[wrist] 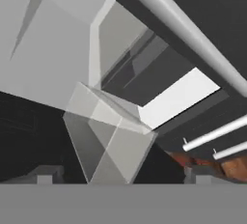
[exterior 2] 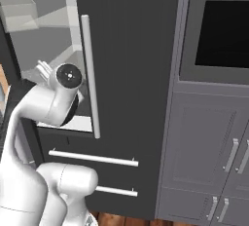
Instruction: Take the cakes from the fridge and place them on the empty tray on the dining counter.
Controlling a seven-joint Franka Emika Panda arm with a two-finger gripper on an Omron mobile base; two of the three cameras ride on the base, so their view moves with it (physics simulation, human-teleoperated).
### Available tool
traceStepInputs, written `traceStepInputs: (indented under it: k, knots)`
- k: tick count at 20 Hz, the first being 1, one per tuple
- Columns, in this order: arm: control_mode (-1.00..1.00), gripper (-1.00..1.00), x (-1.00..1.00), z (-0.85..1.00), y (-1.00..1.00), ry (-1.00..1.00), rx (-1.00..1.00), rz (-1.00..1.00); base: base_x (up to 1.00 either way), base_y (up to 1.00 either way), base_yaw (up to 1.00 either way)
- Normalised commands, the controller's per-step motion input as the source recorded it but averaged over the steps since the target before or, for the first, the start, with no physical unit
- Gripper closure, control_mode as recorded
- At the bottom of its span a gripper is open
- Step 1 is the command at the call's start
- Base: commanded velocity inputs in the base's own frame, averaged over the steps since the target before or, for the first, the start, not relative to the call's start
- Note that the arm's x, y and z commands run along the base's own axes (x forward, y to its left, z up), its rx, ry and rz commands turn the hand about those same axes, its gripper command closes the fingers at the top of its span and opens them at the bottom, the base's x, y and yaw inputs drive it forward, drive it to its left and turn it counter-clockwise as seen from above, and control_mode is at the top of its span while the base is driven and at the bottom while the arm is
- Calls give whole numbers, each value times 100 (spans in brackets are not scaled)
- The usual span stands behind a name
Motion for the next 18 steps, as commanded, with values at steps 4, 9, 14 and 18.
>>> traceStepInputs:
  k: [4,9,14,18]
  knots:
    - [-100,-100,100,-48,20,26,28,7,0,0,0]
    - [-100,-100,81,-41,46,16,23,8,0,0,0]
    - [-100,-100,58,-31,48,7,18,9,0,0,0]
    - [-100,-100,9,-9,54,0,13,9,0,0,0]
